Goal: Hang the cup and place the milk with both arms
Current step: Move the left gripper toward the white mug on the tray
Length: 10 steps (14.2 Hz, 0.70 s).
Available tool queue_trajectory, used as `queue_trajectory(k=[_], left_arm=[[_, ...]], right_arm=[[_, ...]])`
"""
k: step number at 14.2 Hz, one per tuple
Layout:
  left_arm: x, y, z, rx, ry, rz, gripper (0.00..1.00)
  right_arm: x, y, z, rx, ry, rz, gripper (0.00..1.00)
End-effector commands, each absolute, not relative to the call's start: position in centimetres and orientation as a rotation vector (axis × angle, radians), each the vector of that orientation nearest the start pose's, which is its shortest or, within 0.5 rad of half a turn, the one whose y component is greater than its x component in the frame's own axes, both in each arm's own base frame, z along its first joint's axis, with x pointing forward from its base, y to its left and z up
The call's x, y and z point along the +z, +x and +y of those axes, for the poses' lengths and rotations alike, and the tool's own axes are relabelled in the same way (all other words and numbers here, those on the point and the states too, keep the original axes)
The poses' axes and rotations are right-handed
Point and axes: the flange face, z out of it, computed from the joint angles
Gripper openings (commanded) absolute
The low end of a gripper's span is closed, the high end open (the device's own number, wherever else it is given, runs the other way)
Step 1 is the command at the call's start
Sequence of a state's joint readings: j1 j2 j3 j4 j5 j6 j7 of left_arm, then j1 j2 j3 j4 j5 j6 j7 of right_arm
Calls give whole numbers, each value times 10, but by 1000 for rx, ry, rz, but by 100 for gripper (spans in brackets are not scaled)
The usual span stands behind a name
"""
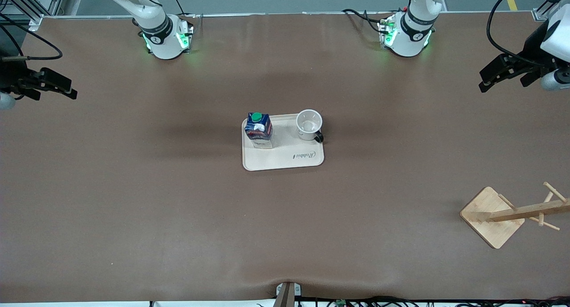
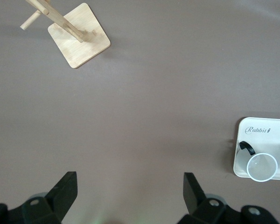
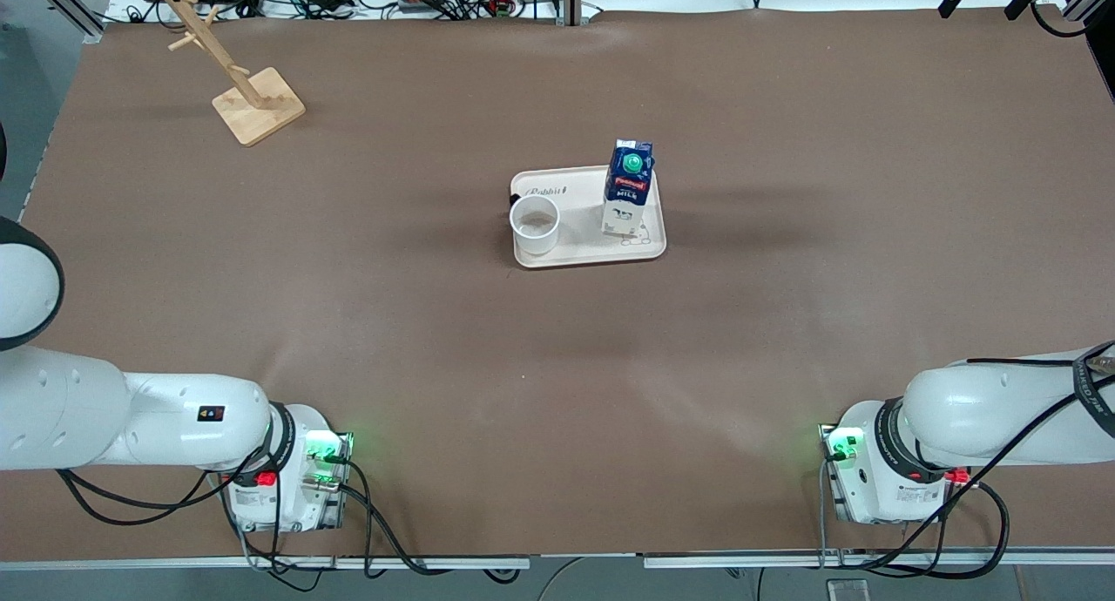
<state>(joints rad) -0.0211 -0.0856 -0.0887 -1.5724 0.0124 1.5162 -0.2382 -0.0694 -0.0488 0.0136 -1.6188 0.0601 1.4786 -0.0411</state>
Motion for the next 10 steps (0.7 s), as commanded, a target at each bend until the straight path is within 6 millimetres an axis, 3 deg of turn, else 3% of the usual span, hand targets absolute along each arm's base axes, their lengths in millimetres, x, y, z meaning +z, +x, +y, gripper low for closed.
queue_trajectory(k=[1,6,8,10], left_arm=[[671,519,-53,-44,-3122,-217,100],[664,519,-64,-21,-3121,-196,100],[640,513,-89,88,-3107,-138,100],[614,508,-126,131,-3092,-83,100]], right_arm=[[624,524,-24,128,-3082,1,100],[624,525,-24,126,-3084,3,100],[626,526,-26,121,-3084,13,100],[626,529,-26,119,-3083,15,100]])
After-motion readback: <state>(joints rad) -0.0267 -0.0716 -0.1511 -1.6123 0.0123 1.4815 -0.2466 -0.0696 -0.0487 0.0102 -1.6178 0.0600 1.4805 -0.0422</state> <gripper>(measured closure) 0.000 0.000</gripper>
